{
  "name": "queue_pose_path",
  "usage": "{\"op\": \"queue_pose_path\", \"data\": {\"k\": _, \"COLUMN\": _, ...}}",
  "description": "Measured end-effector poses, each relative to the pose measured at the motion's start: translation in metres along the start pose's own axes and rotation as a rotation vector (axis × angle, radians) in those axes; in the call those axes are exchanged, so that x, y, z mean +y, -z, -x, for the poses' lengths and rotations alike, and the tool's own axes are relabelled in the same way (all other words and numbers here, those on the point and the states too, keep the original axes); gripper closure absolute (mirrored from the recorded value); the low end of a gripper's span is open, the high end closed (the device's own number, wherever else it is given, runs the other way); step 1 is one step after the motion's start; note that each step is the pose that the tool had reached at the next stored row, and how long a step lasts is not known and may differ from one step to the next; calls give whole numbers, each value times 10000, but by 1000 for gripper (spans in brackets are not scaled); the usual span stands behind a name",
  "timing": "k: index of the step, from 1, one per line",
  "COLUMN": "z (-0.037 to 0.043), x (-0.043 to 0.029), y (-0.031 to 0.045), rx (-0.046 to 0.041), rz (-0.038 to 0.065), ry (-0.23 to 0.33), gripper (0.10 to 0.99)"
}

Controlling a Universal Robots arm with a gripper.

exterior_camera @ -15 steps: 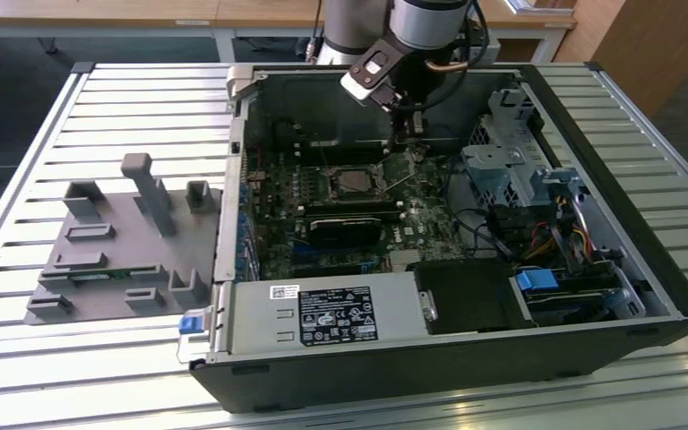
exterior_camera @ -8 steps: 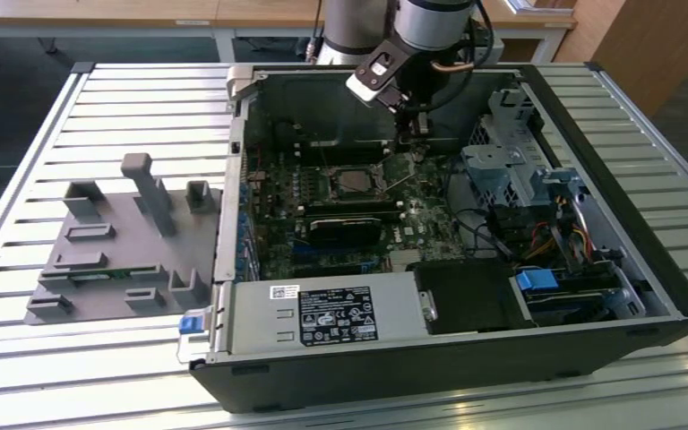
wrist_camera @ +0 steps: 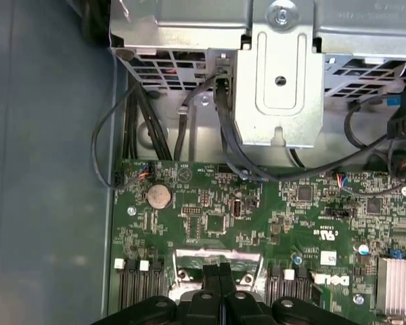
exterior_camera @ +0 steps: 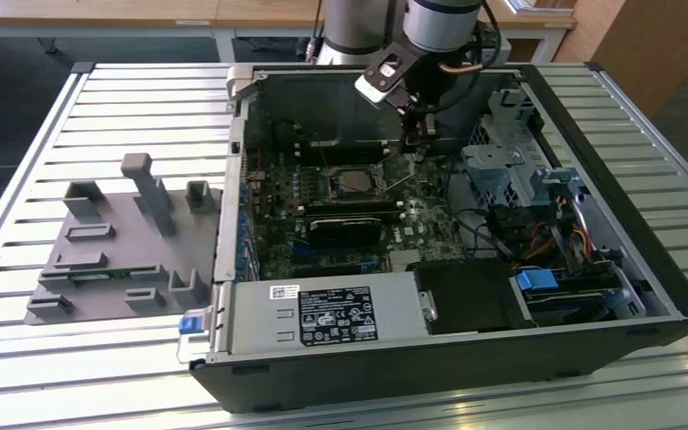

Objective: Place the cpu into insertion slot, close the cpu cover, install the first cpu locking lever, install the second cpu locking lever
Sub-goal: 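Close the cpu cover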

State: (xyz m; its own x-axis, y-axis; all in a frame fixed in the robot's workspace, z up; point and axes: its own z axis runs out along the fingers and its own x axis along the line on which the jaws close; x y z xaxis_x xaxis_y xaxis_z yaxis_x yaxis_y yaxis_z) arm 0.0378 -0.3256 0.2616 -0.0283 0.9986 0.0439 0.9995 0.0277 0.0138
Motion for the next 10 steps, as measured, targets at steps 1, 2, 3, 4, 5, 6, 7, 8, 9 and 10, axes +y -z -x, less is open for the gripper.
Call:
{"op": "queue_pose_path", "data": {"k": 1, "z": -2, "x": 9, "y": -5, "rx": 0, "rz": 0, "ry": 0, "gripper": 969}}
{"op": "queue_pose_path", "data": {"k": 2, "z": -3, "x": 19, "y": -10, "rx": 1, "rz": 0, "ry": 1, "gripper": 969}}
{"op": "queue_pose_path", "data": {"k": 3, "z": -4, "x": 30, "y": -15, "rx": 1, "rz": 0, "ry": 0, "gripper": 969}}
{"op": "queue_pose_path", "data": {"k": 4, "z": -6, "x": 41, "y": -19, "rx": 0, "rz": -1, "ry": 0, "gripper": 969}}
{"op": "queue_pose_path", "data": {"k": 5, "z": -7, "x": 53, "y": -24, "rx": 0, "rz": -1, "ry": 0, "gripper": 969}}
{"op": "queue_pose_path", "data": {"k": 6, "z": -10, "x": 64, "y": -29, "rx": -1, "rz": -2, "ry": 1, "gripper": 969}}
{"op": "queue_pose_path", "data": {"k": 7, "z": -13, "x": 74, "y": -34, "rx": -2, "rz": -3, "ry": 1, "gripper": 969}}
{"op": "queue_pose_path", "data": {"k": 8, "z": -17, "x": 83, "y": -41, "rx": -3, "rz": -3, "ry": 1, "gripper": 969}}
{"op": "queue_pose_path", "data": {"k": 9, "z": -21, "x": 90, "y": -47, "rx": -2, "rz": -3, "ry": 0, "gripper": 969}}
{"op": "queue_pose_path", "data": {"k": 10, "z": -25, "x": 96, "y": -53, "rx": -4, "rz": -3, "ry": 0, "gripper": 969}}
